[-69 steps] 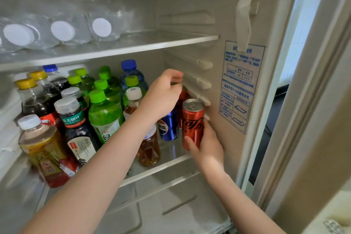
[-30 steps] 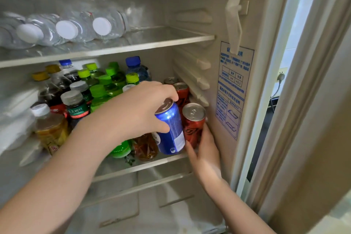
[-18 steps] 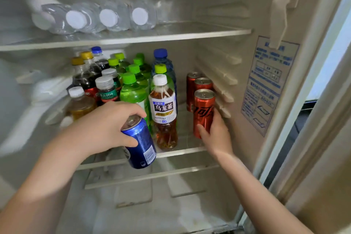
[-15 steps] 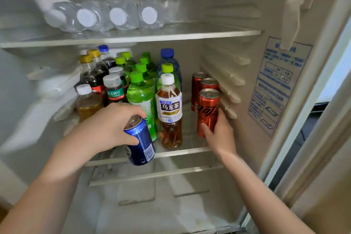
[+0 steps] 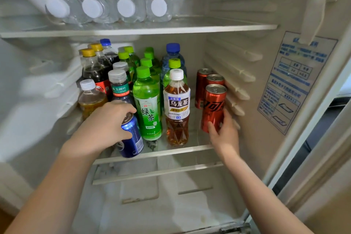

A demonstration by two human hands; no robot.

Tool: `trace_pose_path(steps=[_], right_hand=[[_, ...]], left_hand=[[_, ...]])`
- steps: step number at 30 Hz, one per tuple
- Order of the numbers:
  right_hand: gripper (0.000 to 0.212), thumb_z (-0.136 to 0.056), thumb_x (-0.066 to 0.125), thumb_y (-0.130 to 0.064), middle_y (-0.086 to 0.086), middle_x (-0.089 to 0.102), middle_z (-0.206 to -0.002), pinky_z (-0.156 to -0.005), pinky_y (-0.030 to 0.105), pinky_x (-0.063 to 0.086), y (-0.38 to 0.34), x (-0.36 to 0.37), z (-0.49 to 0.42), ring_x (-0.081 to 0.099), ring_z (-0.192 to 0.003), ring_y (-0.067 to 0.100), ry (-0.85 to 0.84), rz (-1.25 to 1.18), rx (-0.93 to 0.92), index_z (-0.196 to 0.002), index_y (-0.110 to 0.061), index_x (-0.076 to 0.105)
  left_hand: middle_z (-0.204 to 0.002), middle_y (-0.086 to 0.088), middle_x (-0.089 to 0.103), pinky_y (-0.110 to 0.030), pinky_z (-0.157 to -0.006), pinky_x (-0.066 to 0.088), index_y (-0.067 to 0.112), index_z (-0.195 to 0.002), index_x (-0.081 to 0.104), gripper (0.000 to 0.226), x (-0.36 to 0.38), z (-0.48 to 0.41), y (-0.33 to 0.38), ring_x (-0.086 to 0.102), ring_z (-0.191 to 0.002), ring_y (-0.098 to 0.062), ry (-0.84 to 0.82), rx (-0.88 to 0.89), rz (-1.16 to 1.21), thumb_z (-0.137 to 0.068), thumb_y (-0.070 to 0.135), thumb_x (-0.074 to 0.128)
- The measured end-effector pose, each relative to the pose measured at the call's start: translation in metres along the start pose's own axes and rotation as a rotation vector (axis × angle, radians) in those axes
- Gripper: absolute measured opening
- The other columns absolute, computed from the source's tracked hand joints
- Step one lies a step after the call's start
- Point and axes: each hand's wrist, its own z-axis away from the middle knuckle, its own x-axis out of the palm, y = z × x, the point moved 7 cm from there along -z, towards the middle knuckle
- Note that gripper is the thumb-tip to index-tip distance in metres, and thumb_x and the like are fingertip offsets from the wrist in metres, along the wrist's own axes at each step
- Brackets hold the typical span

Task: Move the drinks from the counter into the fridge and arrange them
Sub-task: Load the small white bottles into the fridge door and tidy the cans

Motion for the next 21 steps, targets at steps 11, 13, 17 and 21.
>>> trace_pose_path(steps=[11, 13, 17, 21], right_hand=[[0.064, -0.084, 0.063, -0.014, 0.004, 0.051, -0.136, -0.103, 0.040, 0.041, 0.004, 0.009, 0.015, 0.050, -0.121, 0.021, 0.071, -0.013, 0.046, -0.142, -0.017, 0.036], [0.065, -0.084, 0.064, -0.013, 0.004, 0.048, -0.139, -0.106, 0.038, 0.038, 0.005, 0.008, 0.017, 0.046, -0.126, 0.019, 0.083, -0.018, 0.056, -0.142, -0.016, 0.036], [0.062, -0.084, 0.063, -0.012, 0.004, 0.048, -0.139, -0.107, 0.039, 0.039, 0.006, 0.003, 0.021, 0.046, -0.127, 0.019, 0.086, -0.004, 0.049, -0.141, -0.014, 0.039], [0.052, -0.085, 0.064, -0.019, 0.000, 0.054, -0.131, -0.095, 0.025, 0.039, 0.005, -0.007, 0.023, 0.054, -0.118, 0.018, 0.068, 0.129, 0.021, -0.134, -0.022, 0.047]], left_hand=[[-0.117, -0.003, 0.053, -0.041, -0.090, 0.044, 0.013, -0.108, 0.067, 0.059, -0.009, 0.020, -0.008, 0.051, -0.110, -0.028, 0.321, 0.064, 0.093, -0.055, 0.027, 0.089], [-0.120, -0.006, 0.054, -0.040, -0.094, 0.041, 0.011, -0.108, 0.068, 0.054, -0.018, 0.023, 0.004, 0.051, -0.113, -0.030, 0.413, 0.155, 0.108, -0.061, 0.029, 0.086], [-0.117, -0.005, 0.057, -0.033, -0.095, 0.039, 0.012, -0.108, 0.067, 0.034, -0.052, 0.016, 0.053, 0.053, -0.109, -0.024, 0.555, 0.356, 0.161, -0.078, 0.030, 0.067], [-0.115, 0.003, 0.057, -0.023, -0.092, 0.034, 0.019, -0.114, 0.064, 0.031, -0.074, -0.032, 0.114, 0.052, -0.107, -0.016, 0.398, 0.516, 0.186, -0.086, 0.030, 0.058]])
